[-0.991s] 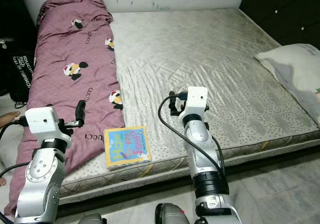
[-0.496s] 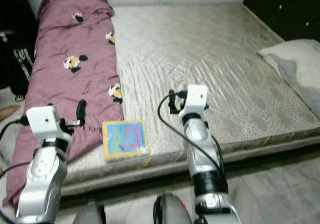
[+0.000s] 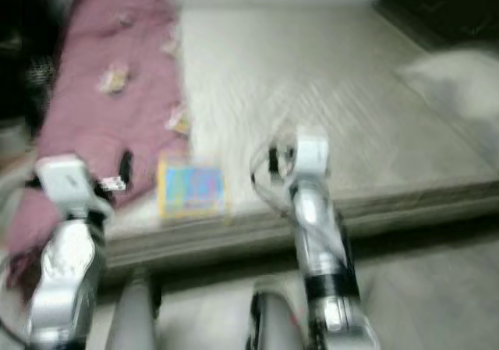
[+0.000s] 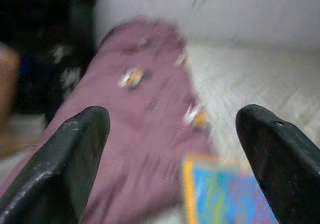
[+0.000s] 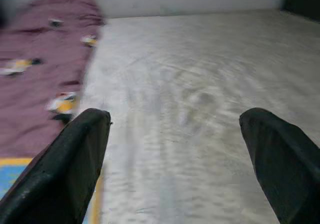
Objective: Clean up the room
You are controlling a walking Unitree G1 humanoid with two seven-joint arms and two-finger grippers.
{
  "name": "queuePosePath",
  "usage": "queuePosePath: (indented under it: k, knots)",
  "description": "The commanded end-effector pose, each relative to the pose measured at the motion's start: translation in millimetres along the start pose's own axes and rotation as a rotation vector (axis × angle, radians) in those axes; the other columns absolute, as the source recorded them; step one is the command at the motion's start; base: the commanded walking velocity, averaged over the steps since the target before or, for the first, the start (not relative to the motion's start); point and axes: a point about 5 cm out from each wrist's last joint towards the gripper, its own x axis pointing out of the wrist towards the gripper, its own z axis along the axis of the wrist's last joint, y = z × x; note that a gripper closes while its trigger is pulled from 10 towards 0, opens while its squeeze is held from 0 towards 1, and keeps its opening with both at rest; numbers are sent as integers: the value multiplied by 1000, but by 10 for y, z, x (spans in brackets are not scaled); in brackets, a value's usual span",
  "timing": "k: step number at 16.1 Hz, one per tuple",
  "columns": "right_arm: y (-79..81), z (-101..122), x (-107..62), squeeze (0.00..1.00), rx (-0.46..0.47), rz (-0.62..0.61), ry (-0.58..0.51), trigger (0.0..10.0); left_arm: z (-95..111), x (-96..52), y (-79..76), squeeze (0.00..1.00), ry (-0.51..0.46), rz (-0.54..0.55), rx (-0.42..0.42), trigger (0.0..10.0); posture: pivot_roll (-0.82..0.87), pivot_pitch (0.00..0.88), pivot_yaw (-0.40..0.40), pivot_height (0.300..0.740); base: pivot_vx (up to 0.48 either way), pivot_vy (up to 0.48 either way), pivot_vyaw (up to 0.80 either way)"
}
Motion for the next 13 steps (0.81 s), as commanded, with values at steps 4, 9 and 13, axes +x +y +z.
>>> queuePosePath:
  k: [4, 9, 13]
  knots:
    - [33, -48, -16, 0, -8, 15, 16, 10000, 16, 19, -9, 0, 1, -5, -4, 10000, 10, 102, -49, 644, 0, 0, 0]
    - [42, -58, -19, 0, -8, 23, 19, 10000, -10, 11, 6, 0, 14, 12, -13, 10000, 9, 103, -51, 618, 0, 0, 0]
    - [44, -68, -26, 0, -11, 26, 25, 10000, 4, 5, 28, 0, 8, 15, -11, 10000, 7, 106, -50, 590, 0, 0, 0]
